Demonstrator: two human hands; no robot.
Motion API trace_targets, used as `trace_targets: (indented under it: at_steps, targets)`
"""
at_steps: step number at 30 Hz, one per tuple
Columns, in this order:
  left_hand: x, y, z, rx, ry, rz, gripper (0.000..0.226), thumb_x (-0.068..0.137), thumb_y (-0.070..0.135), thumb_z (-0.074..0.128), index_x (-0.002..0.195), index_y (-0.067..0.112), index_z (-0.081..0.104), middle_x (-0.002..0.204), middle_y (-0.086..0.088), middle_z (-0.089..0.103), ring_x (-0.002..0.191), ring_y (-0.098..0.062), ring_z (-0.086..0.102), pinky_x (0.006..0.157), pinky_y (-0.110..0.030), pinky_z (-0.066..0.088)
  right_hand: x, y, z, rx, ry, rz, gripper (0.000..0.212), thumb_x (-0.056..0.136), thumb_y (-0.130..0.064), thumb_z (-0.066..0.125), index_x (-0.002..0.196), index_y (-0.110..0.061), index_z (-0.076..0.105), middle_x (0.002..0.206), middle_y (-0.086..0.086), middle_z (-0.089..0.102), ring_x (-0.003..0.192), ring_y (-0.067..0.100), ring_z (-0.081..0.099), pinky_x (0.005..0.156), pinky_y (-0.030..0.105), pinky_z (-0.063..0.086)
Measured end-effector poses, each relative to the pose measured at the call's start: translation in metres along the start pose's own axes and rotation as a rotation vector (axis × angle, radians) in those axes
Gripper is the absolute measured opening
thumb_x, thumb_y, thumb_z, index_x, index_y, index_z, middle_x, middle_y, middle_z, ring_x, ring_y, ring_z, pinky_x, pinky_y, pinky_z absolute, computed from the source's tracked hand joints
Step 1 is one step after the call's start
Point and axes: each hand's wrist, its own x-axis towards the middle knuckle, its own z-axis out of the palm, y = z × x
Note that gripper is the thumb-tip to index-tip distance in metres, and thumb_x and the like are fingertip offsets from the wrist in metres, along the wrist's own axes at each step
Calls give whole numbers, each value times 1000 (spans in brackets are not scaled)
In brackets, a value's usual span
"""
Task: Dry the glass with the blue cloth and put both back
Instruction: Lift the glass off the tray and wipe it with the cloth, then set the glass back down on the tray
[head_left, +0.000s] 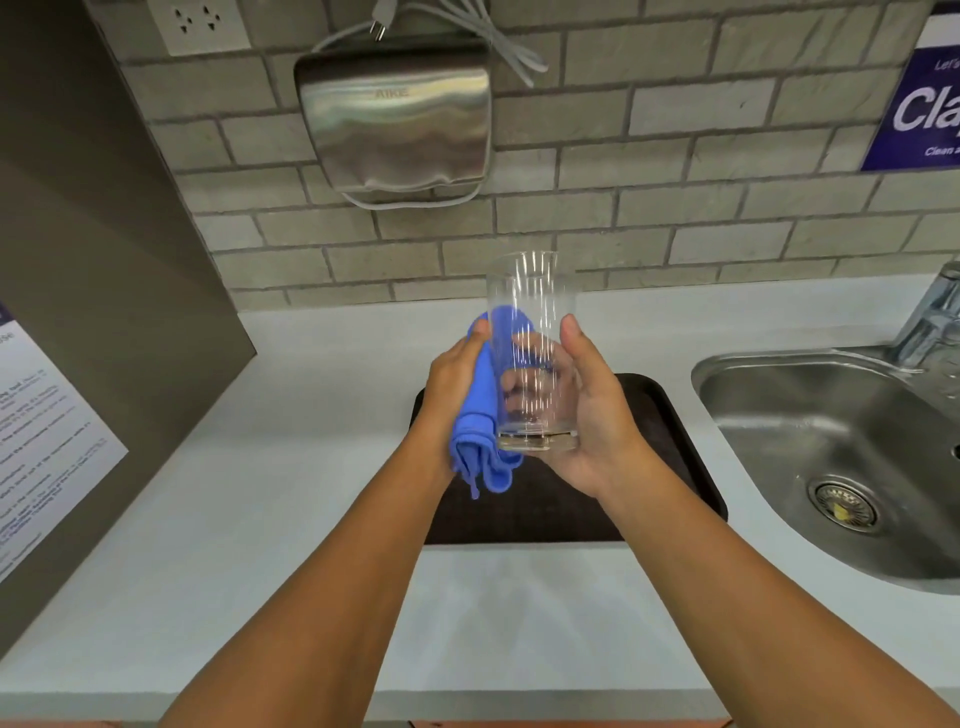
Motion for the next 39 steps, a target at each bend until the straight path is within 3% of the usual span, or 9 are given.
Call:
trace_targets:
  at_steps: [3, 8, 13, 17, 20, 25, 29, 36, 39]
  targets:
    - [-1, -5, 0, 67, 58, 78, 33, 99, 37, 48, 117, 14, 64, 100, -12, 71, 81, -22, 71, 69, -32, 57, -1, 4, -1, -20, 34, 23, 60, 78, -62, 63, 114, -16, 73, 102, 8, 74, 90, 25, 73, 81, 41, 55]
    - [-7, -7, 0, 425, 153, 609, 12, 99, 39, 44, 95, 43, 55, 102, 7, 52, 74, 1, 59, 64, -15, 50, 2, 7, 4, -149, 222, -45, 64, 82, -61, 61, 117, -8, 66, 96, 12, 71, 86, 29, 69, 87, 49, 55]
    - [7, -3, -7, 301, 134, 315, 22, 97, 44, 47, 93, 29, 63, 96, -10, 66, 76, -21, 63, 67, -32, 51, 0, 10, 6, -156, 92, -42, 55, 73, -41, 79, 112, -5, 65, 103, 20, 64, 94, 38, 63, 88, 54, 52]
    - [12, -8, -14, 108, 73, -3, 35, 96, 43, 51, 94, 12, 68, 72, -7, 69, 67, -22, 66, 65, -31, 54, 3, 14, 3, -108, 29, -8, 61, 68, -34, 76, 119, -4, 63, 93, 15, 66, 82, 31, 65, 75, 42, 53]
    - [12, -13, -16, 100, 68, 16, 37, 97, 42, 49, 105, 12, 67, 72, -4, 72, 60, -16, 69, 52, -24, 53, 4, 18, -2, -46, -7, -15, 47, 74, -30, 73, 114, -7, 66, 85, 6, 70, 76, 22, 68, 69, 36, 57]
    - [15, -22, -22, 67, 108, 70, 25, 96, 43, 51, 96, 22, 66, 85, -5, 73, 70, -19, 72, 58, -27, 56, 9, 21, -8, -8, 0, -46, 38, 76, -28, 71, 108, -10, 64, 80, 4, 67, 67, 16, 66, 63, 33, 56]
    - [18, -30, -34, -21, 154, 13, 24, 95, 42, 54, 100, 22, 66, 70, -1, 76, 61, -18, 72, 51, -27, 55, 19, 14, -18, -41, 54, -87, 35, 72, -26, 75, 104, -13, 67, 83, 5, 67, 65, 14, 67, 63, 33, 58]
    - [24, -44, -63, -151, 155, -47, 33, 94, 35, 59, 116, 12, 64, 72, -10, 74, 60, -21, 68, 53, -30, 56, 45, 15, -59, -368, 241, -111, 42, 77, -3, 78, 114, -17, 65, 101, 8, 71, 94, 23, 69, 96, 47, 51]
    - [23, -51, -74, -170, 162, -67, 33, 93, 35, 60, 116, 11, 64, 77, -12, 74, 62, -22, 68, 54, -30, 57, 57, 24, -77, -533, 322, -77, 51, 68, 2, 83, 109, -22, 63, 108, 10, 70, 104, 26, 69, 97, 47, 53]
